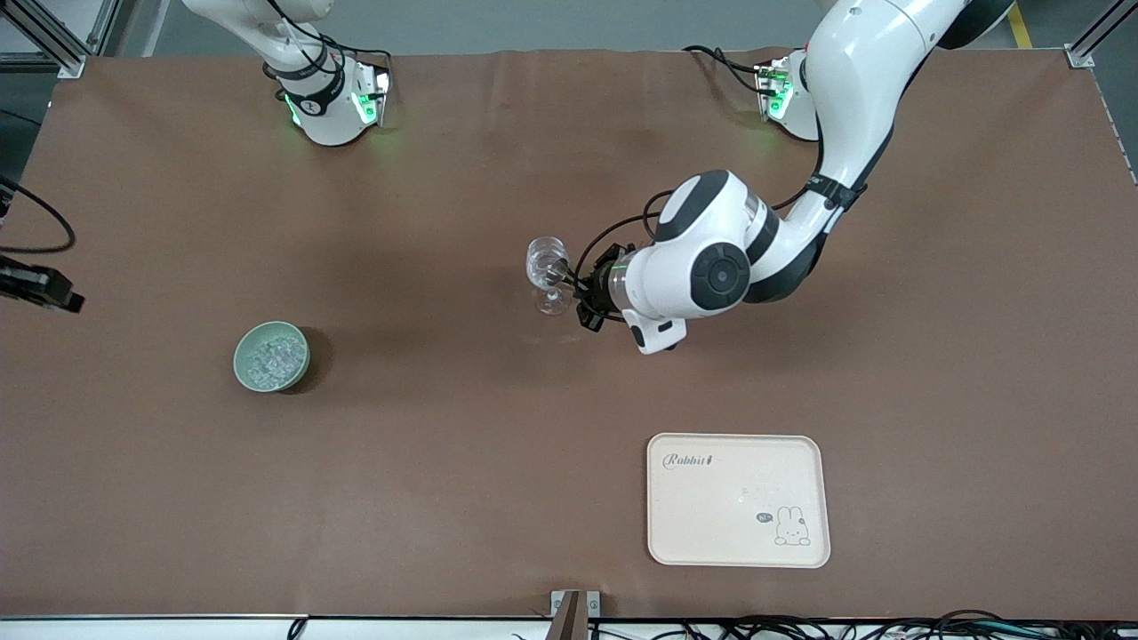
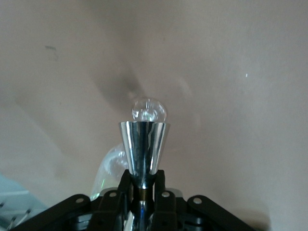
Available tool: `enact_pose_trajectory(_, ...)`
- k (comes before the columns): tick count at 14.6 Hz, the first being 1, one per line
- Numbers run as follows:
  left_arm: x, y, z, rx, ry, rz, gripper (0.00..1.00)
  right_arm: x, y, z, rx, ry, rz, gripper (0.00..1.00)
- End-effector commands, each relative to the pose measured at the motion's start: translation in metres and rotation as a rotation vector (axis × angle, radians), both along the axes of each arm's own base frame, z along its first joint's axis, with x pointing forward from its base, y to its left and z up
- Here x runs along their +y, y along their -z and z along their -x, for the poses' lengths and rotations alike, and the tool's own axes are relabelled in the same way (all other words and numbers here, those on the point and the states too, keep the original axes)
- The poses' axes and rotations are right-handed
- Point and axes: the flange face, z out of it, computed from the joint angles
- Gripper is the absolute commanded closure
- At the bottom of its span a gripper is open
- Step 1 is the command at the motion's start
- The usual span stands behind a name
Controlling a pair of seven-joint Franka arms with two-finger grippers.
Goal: Pour wine and add ice with both arms
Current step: 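Bring the jigger over the glass rim while the right gripper lifts the ice away, then tilt the jigger over the wine glass with the left gripper to pour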
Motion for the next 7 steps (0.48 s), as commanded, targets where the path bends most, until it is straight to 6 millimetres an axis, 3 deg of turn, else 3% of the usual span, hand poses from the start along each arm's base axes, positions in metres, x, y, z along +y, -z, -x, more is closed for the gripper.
enact_pose_trajectory(1,-0.007,-0.011,0.006,-0.057,-0.017,-0.075,1.0,0.0,-0.046,0.033,-0.018,0.024,-0.001,1.0)
enact_pose_trajectory(7,-0.019,-0.022,0.024,-0.043,0.021,-0.089,1.0,-0.006,-0.044,0.039,-0.01,0.032,-0.013,0.99)
